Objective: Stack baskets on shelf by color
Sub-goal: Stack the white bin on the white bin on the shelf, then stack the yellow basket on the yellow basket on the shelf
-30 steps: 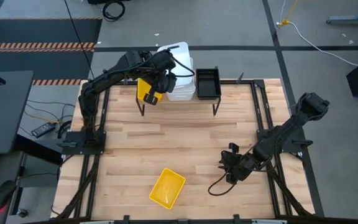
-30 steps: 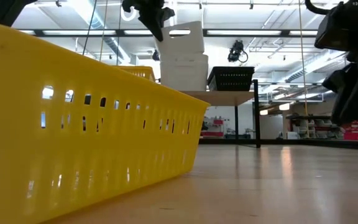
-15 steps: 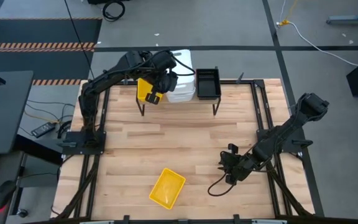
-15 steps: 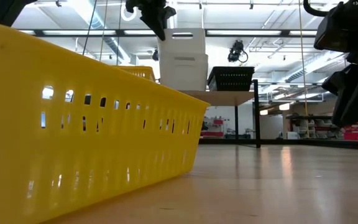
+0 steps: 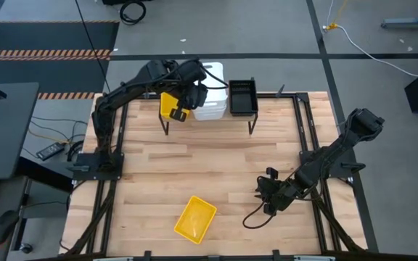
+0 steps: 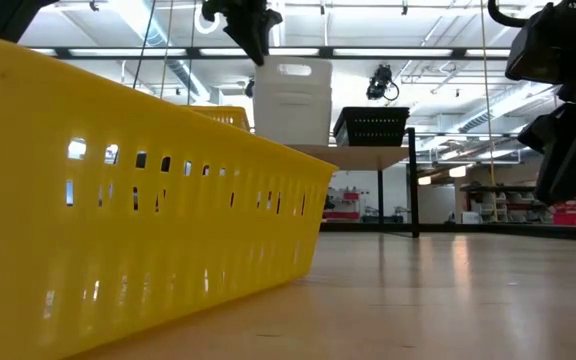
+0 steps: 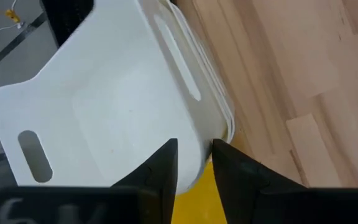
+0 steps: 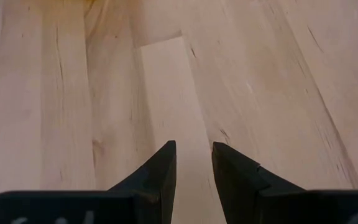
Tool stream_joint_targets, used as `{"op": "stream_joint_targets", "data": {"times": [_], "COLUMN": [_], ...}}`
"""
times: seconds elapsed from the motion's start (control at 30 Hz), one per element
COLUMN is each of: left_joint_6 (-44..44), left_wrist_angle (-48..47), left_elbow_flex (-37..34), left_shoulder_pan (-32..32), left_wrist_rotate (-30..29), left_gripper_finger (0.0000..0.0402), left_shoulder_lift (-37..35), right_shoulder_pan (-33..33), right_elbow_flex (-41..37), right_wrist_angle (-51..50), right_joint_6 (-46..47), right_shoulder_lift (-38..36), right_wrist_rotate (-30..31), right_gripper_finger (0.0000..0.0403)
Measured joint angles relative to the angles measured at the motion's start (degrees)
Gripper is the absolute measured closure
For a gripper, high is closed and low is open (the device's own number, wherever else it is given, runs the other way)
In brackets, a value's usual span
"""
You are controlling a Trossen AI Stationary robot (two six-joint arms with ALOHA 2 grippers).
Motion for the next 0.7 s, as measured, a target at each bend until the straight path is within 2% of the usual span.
{"op": "stream_joint_targets", "data": {"times": [0.47, 0.7], "left_joint_6": [-6.02, -13.64], "left_wrist_angle": [-2.04, -5.78], "left_elbow_flex": [0.07, 0.07], "left_shoulder_pan": [-3.84, -11.47], "left_wrist_rotate": [-1.39, -1.53], "left_gripper_finger": [0.0299, 0.0311], "left_shoulder_lift": [0.63, 0.66], "right_shoulder_pan": [0.0, 0.0], "right_elbow_flex": [0.0, 0.0], "right_wrist_angle": [-0.02, -0.85], "right_joint_6": [0.02, -0.37], "right_shoulder_lift": [0.0, 0.0], "right_wrist_rotate": [-0.02, -0.02], "right_gripper_finger": [0.0294, 0.0294]}}
